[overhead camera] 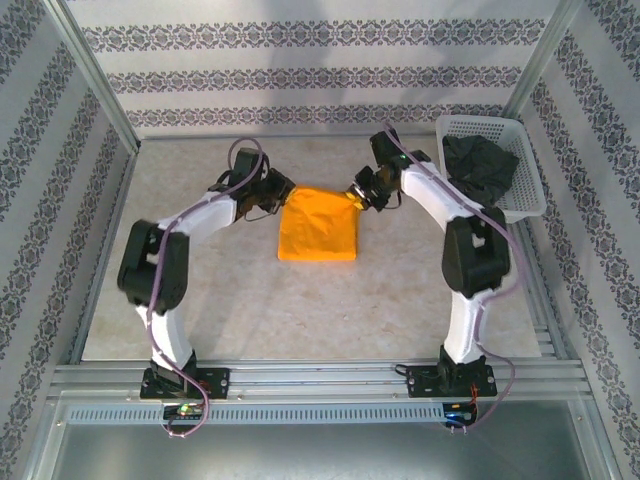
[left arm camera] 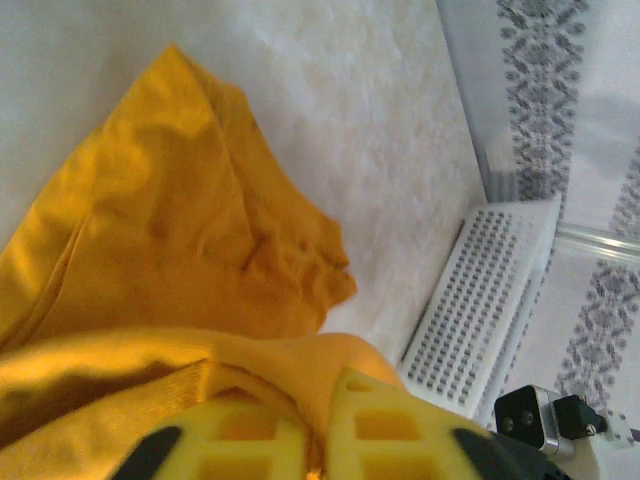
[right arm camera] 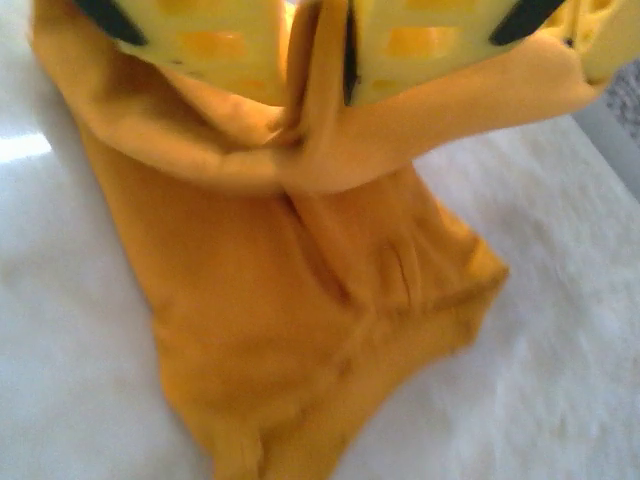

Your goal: Fold and stack the t-shirts

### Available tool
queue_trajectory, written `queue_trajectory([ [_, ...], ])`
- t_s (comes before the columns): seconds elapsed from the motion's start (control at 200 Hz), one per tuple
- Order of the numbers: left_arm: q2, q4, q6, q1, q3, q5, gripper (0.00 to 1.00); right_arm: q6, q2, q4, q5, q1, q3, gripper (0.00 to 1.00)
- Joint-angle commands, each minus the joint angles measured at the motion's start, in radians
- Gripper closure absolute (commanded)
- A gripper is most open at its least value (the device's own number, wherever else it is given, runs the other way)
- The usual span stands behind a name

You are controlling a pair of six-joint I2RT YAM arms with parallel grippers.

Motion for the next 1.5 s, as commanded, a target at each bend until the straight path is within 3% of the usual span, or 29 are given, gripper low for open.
queue_trajectory([
  [0.0,0.093,0.011,0.053,0.027,0.104,0.043,0.64,-0.059,0.090,-0.035,-0.008,-0.042,0.126,0.59],
  [0.065,0.082,-0.018,0.076,0.025,0.123,0.017,0.52,-0.099,0.093,0.008,-0.032,-0.049,0.152,0.49],
  [0.185,-0.040,-0.033,0.077,-0.006,0.020,-0.025,0.51,-0.182,0.033,-0.038,-0.040,-0.052,0.126,0.47],
  [0.32,-0.208,0.016,-0.031,-0.124,-0.216,-0.057,0.51,-0.166,-0.209,0.143,-0.069,-0.052,-0.210,0.49],
  [0.45,-0.291,0.217,-0.298,-0.291,-0.460,-0.148,0.43,-0.096,-0.470,0.381,-0.118,-0.035,-0.562,0.47],
  [0.555,-0.262,0.379,-0.458,-0.403,-0.521,-0.264,0.40,-0.040,-0.626,0.498,-0.140,-0.022,-0.753,0.45],
  [0.655,-0.190,0.485,-0.563,-0.469,-0.526,-0.373,0.39,-0.010,-0.736,0.495,-0.144,-0.019,-0.868,0.45],
  [0.764,-0.086,0.637,-0.663,-0.489,-0.517,-0.448,0.38,-0.010,-0.826,0.451,-0.133,-0.026,-0.929,0.45],
  [0.884,-0.018,0.660,-0.705,-0.500,-0.472,-0.488,0.38,-0.015,-0.879,0.409,-0.129,-0.042,-0.960,0.45],
  [0.969,0.026,0.668,-0.730,-0.512,-0.447,-0.485,0.42,-0.013,-0.892,0.397,-0.137,-0.055,-0.968,0.46],
  [1.119,0.093,0.678,-0.767,-0.514,-0.414,-0.485,0.58,-0.018,-0.897,0.380,-0.143,-0.066,-0.958,0.46],
  [1.334,0.151,0.669,-0.769,-0.464,-0.384,-0.517,1.00,-0.035,-0.876,0.344,-0.155,-0.089,-0.925,0.47],
  [1.494,0.112,0.664,-0.669,-0.326,-0.416,-0.500,1.00,-0.057,-0.860,0.317,-0.161,-0.107,-0.896,0.48],
])
